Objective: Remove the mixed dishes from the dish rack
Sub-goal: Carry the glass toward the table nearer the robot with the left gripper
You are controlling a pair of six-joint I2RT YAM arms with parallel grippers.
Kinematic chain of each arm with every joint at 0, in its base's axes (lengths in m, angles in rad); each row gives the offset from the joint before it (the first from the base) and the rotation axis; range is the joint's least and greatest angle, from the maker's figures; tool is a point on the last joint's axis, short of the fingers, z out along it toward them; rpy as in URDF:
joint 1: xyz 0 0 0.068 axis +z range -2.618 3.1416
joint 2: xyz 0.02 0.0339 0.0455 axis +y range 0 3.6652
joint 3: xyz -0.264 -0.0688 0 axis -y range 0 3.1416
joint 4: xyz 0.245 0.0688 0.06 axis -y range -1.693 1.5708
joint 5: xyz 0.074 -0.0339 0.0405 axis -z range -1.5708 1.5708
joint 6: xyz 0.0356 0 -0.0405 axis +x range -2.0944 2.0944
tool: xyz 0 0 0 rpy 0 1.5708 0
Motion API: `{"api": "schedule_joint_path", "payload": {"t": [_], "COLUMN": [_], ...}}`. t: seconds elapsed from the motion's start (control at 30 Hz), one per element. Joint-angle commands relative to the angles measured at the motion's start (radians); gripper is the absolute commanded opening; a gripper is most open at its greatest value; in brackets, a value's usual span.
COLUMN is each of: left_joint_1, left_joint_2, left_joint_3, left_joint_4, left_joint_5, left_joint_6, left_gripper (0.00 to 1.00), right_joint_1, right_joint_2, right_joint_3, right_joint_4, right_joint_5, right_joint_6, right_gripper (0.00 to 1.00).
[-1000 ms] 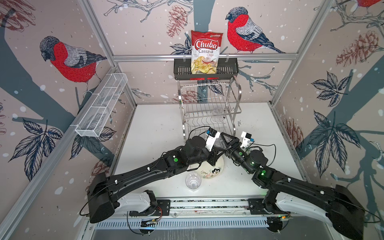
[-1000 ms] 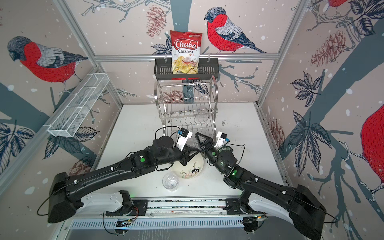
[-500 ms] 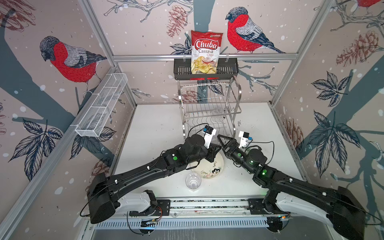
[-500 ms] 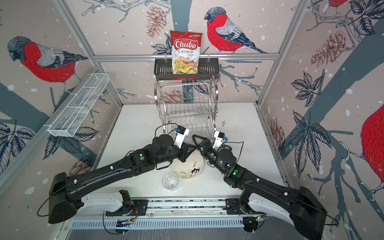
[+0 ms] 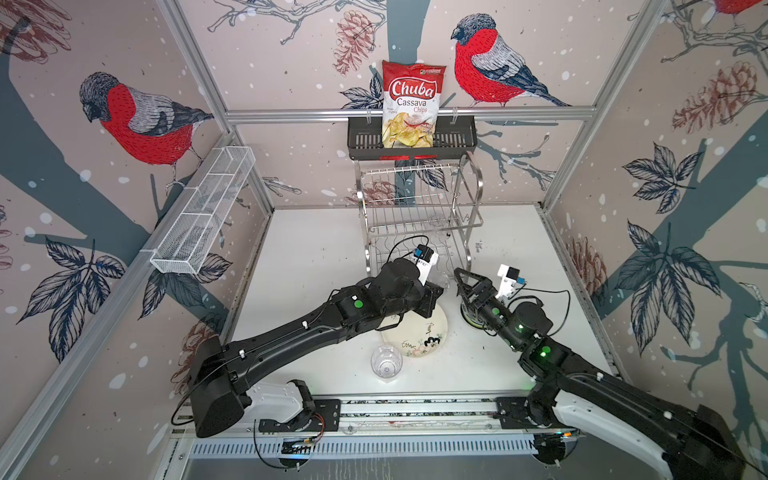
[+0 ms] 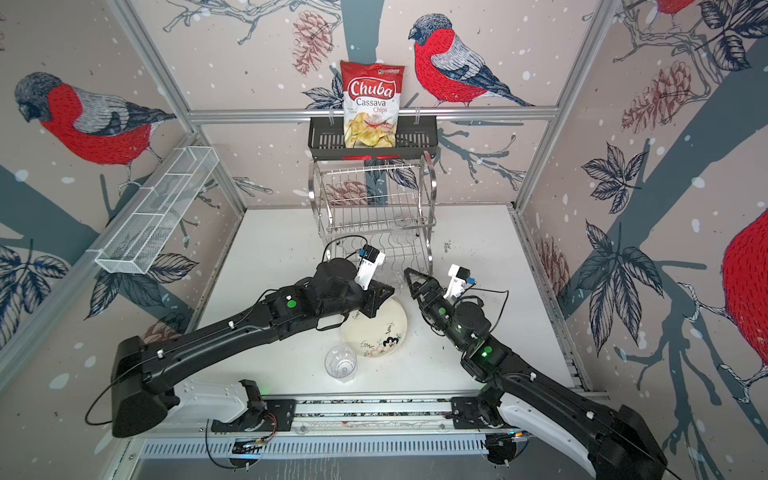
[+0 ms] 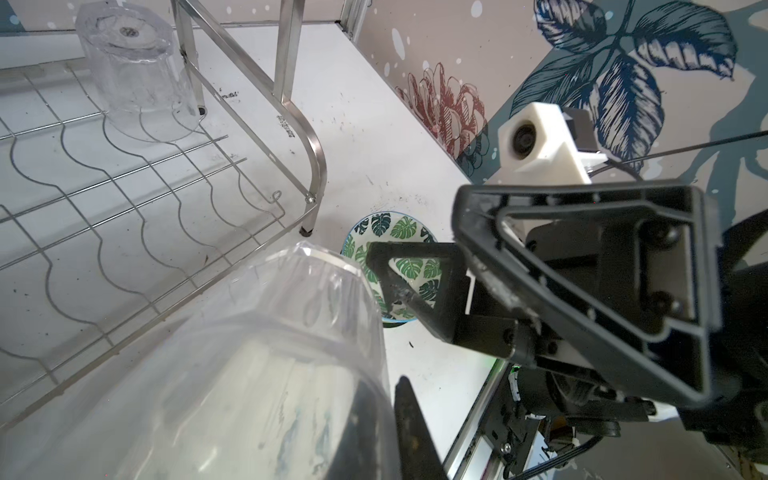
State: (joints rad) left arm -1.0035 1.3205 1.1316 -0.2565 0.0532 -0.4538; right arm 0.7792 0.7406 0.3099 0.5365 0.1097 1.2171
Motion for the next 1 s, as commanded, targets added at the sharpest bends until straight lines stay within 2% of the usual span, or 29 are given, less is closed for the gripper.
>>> {"api": "schedule_joint_path", "payload": {"t": [0.0,0.27,0.57,0.77,0.97], "left_joint_1": [0.002,-0.01,-0.137,-0.21,-0.301], "left_joint_2": [0.02,0.131,0.23,0.271,0.317], "left_joint_3": [0.041,0.174,0.284,0.287,0.227], "left_joint_4": [-0.087,-0.325,-0.545,-0.671,-0.672], "left_joint_5": [0.016,0.083,0.063,0.077,0.095], "left_joint_6": [0.041,0.06,0.044,-0.008,-0.066], "left_gripper": [0.0,0.0,0.0,0.0,0.0], "right_joint_1": [-0.024,-0.104,-0.156,-0.166,-0.181], "right_joint_2": [-0.042,-0.116,-0.132,-0.155,-0.192], "right_joint_3": [-0.02,-0.058,-0.091,-0.11,-0.136], "right_joint_4": [-0.041,-0.106,-0.104,-0.104,-0.109], "right_joint_5": [0.022,-0.005,-0.071,-0.078,-0.08], "right_joint_6": [-0.03,-0.05,-0.044,-0.039,-0.025], "right_gripper": [0.99,0.99,0.99,0.99,0.99]}}
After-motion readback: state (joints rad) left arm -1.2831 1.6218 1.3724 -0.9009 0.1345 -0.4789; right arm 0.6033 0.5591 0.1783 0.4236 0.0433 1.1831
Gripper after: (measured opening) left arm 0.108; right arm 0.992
